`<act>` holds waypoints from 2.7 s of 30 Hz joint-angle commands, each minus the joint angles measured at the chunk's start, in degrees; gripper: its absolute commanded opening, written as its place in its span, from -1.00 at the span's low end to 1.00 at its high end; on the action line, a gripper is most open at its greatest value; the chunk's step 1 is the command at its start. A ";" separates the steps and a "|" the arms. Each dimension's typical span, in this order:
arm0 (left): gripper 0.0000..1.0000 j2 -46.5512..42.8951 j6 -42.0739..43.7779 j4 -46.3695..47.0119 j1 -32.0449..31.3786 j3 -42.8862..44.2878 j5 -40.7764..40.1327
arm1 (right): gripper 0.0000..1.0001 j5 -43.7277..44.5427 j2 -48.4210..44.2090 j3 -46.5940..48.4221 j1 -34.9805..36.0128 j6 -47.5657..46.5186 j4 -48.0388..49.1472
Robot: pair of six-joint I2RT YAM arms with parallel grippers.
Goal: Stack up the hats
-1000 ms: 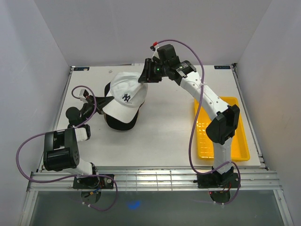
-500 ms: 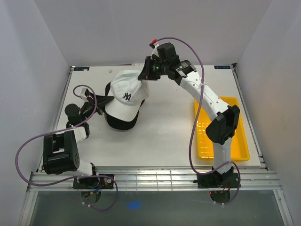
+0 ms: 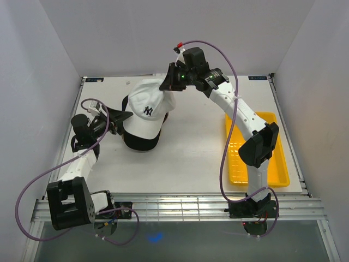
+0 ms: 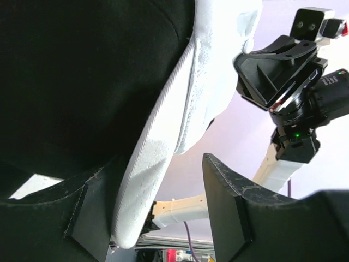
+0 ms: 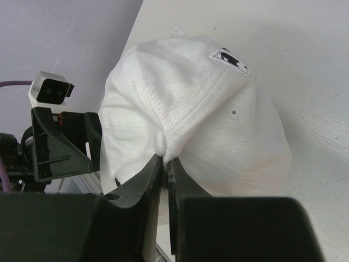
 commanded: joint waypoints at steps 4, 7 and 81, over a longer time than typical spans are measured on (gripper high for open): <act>0.38 -5.76 6.23 -8.26 0.22 -1.86 -2.33 | -0.79 -1.19 -0.27 3.22 -0.21 0.66 1.19; 0.38 -7.43 6.40 -8.96 0.22 -2.47 -2.50 | -0.80 -1.45 -0.09 3.57 -0.21 0.83 1.10; -1.00 -29.93 -11.17 -3.78 -1.10 -25.68 -12.43 | -0.54 -3.74 0.35 3.31 6.03 -12.26 9.71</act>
